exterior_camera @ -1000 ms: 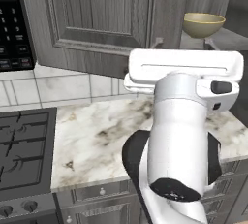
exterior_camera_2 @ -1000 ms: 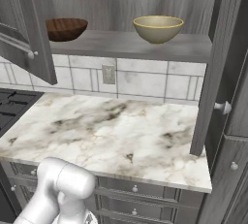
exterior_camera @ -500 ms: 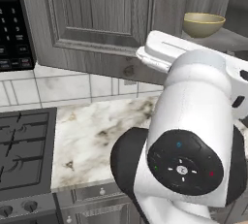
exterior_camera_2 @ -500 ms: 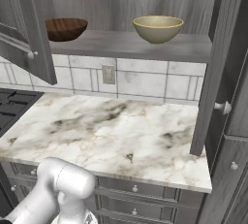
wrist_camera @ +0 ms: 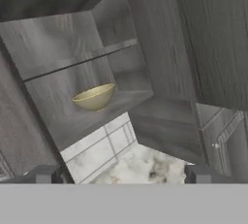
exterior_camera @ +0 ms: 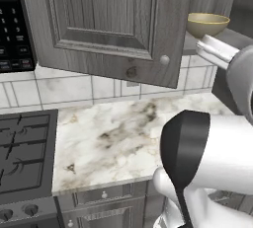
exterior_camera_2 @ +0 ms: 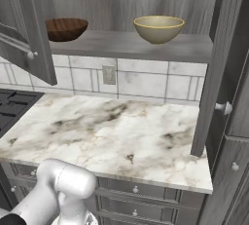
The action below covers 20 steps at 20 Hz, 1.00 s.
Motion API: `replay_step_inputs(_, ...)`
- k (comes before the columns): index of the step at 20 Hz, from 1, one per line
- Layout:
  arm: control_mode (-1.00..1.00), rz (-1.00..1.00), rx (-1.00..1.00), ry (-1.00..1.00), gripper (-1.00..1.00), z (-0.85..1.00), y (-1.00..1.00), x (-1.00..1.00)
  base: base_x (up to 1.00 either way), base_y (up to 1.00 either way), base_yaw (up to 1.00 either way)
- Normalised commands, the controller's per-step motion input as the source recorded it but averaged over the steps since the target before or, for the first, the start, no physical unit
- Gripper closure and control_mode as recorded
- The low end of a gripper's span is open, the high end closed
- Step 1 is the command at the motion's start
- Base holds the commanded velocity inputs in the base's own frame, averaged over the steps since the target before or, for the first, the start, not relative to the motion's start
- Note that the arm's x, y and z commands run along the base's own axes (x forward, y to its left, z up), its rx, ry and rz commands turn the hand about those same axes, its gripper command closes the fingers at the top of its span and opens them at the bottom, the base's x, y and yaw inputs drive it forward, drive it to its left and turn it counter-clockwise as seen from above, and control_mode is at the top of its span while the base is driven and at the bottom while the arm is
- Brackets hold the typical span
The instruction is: Move the bowls from the cabinet to the plates on the dining table.
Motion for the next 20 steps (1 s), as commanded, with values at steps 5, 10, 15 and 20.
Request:
replay_step_inputs(5, -1.0, 0.0, 0.11, 0.17, -1.0, -0.54, -0.68, 0.21, 0.0, 0.0, 0.0)
replay_step_inputs(10, -1.0, 0.02, 0.17, 0.12, -1.0, -0.04, -0.48, 0.14, 0.0, 0.0, 0.0)
replay_step_inputs(15, -1.0, 0.05, 0.23, 0.15, -1.0, 0.0, -0.25, 0.15, 0.0, 0.0, 0.0)
replay_step_inputs(20, -1.0, 0.05, 0.23, 0.14, -1.0, 0.0, -0.28, 0.32, 0.0, 0.0, 0.0)
